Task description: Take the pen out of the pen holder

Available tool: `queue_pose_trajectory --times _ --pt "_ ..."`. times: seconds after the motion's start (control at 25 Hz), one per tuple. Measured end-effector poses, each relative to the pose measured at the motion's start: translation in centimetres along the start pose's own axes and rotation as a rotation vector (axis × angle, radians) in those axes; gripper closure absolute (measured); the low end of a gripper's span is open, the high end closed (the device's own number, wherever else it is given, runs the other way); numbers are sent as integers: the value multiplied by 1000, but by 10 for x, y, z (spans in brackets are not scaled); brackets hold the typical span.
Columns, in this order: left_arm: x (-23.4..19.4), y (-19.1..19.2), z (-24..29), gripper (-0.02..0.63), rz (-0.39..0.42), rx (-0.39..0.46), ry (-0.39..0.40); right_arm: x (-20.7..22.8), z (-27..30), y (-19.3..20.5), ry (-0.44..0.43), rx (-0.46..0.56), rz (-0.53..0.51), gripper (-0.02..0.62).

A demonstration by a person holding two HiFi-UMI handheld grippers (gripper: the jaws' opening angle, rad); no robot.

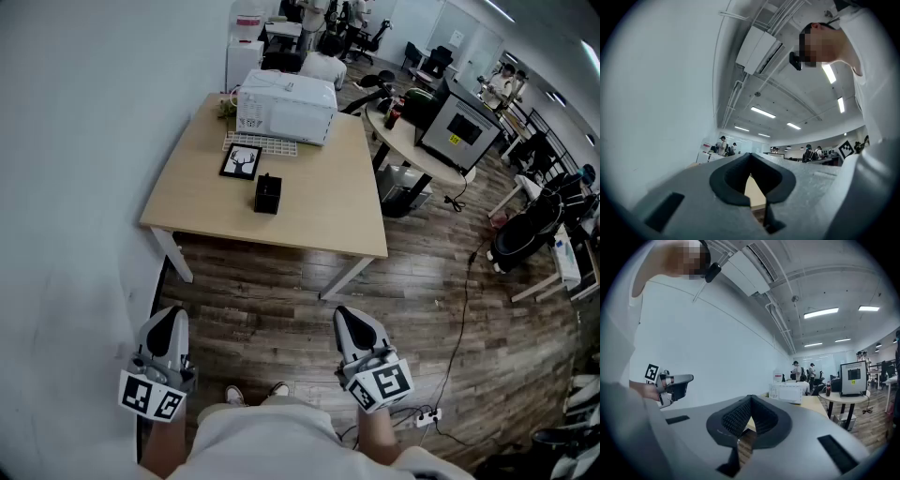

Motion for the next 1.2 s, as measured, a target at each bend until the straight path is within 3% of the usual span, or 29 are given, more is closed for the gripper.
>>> queue_pose_trajectory --times 0.6,0.84,0.92,1.08,1.2 --pt "6 6 28 592 -9 17 34 15 7 -10 0 10 -26 595" --pt "7 8 29 592 -5 19 29 17 11 -11 -85 58 -14 592" --pt "9 7 27 592 -2 17 19 24 8 -15 -94 92 11 410" --pt "15 9 25 592 0 6 3 44 -4 -21 -35 174 34 350" --pt "23 11 26 592 3 -3 -7 56 -13 -20 -15 202 38 265"
Point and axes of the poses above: the fingertips, and each gripper's own axes: z forward along the fingers, x to its right, y out of its underside, the point moved 10 cm from there along -z, backward along the fingers, and after that the axes turned 3 degrees about y, right-handed, at the moved point
